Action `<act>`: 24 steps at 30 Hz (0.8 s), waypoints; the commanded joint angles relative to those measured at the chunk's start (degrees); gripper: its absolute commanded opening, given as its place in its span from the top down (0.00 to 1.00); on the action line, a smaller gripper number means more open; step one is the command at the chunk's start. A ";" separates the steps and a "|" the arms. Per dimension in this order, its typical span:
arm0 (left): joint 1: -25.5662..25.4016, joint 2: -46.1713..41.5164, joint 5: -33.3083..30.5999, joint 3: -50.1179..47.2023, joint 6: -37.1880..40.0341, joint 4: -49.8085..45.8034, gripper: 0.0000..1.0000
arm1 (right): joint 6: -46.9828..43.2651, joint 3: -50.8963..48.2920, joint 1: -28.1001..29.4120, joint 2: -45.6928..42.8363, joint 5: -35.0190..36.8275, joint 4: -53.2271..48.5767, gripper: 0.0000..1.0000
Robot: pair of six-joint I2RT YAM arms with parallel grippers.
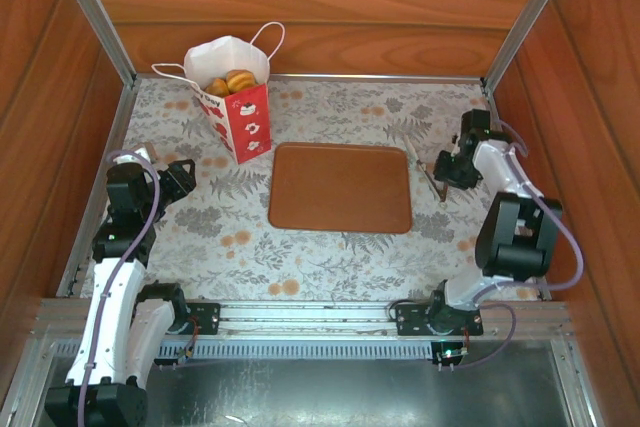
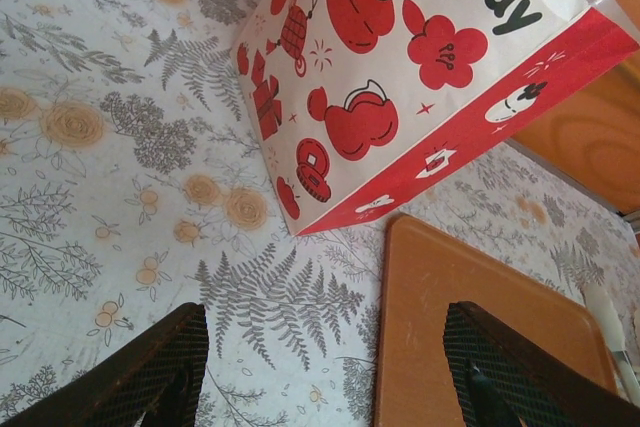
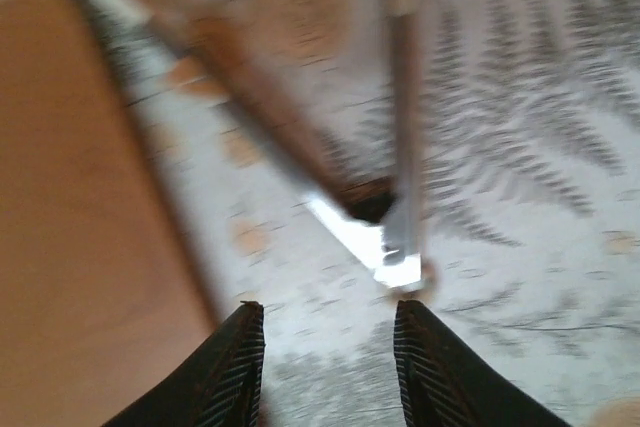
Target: Take the fake bread out of the paper bag
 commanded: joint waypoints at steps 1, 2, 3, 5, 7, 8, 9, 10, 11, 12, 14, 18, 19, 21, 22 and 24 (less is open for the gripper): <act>0.03 0.45 0.92 -0.71 1.16 0.43 0.34 | 1.32 -5.29 3.30 -0.29 -11.14 3.39 0.60; 0.03 0.44 1.00 -0.70 1.27 0.44 0.34 | 1.51 -6.38 3.88 -0.08 -11.28 4.42 0.60; 0.03 0.64 1.00 -0.64 1.32 0.58 0.34 | 1.44 -7.23 4.28 0.37 -11.36 5.27 0.60; 0.04 0.89 1.26 -0.36 1.36 0.70 0.34 | 0.74 -7.86 4.74 1.82 -11.68 6.12 0.60; 0.04 1.09 1.39 -0.04 1.22 0.70 0.34 | 0.28 -7.70 4.91 4.11 -11.10 6.51 0.60; 0.01 1.17 1.33 0.09 1.26 0.69 0.34 | -0.14 -7.32 5.07 5.65 -10.77 6.39 0.60; 0.02 1.14 1.33 0.18 1.17 0.69 0.34 | -0.61 -6.85 5.21 7.71 -10.30 6.25 0.60; 0.04 1.10 1.35 0.26 1.14 0.68 0.34 | -0.63 -6.32 5.37 8.88 -9.39 5.94 0.61; 0.00 0.98 1.36 0.34 1.09 0.65 0.34 | -0.80 -5.98 5.52 9.65 -8.70 5.95 0.62; 0.03 0.77 1.36 0.35 0.97 0.62 0.34 | -1.15 -5.59 5.61 10.54 -8.54 5.95 0.63; 0.01 0.39 1.26 0.33 0.82 0.69 0.34 | -1.57 -5.01 5.69 11.89 -8.39 6.59 0.65; 0.01 0.32 1.18 0.53 0.66 0.61 0.34 | -1.29 -2.88 5.79 14.45 -8.00 7.08 0.74; 0.01 0.34 1.10 0.61 0.56 0.57 0.34 | -0.97 -2.41 5.79 15.09 -7.73 7.31 0.77; 0.03 0.50 1.00 0.92 0.39 0.55 0.34 | -0.21 -1.05 5.79 16.41 -7.59 7.45 0.83; 0.02 0.65 0.98 1.14 0.26 0.53 0.34 | 0.17 -0.38 5.78 17.10 -7.85 7.62 0.87; 0.01 1.01 1.09 1.78 0.22 0.41 0.34 | 0.84 0.94 5.85 18.20 -8.13 7.93 0.88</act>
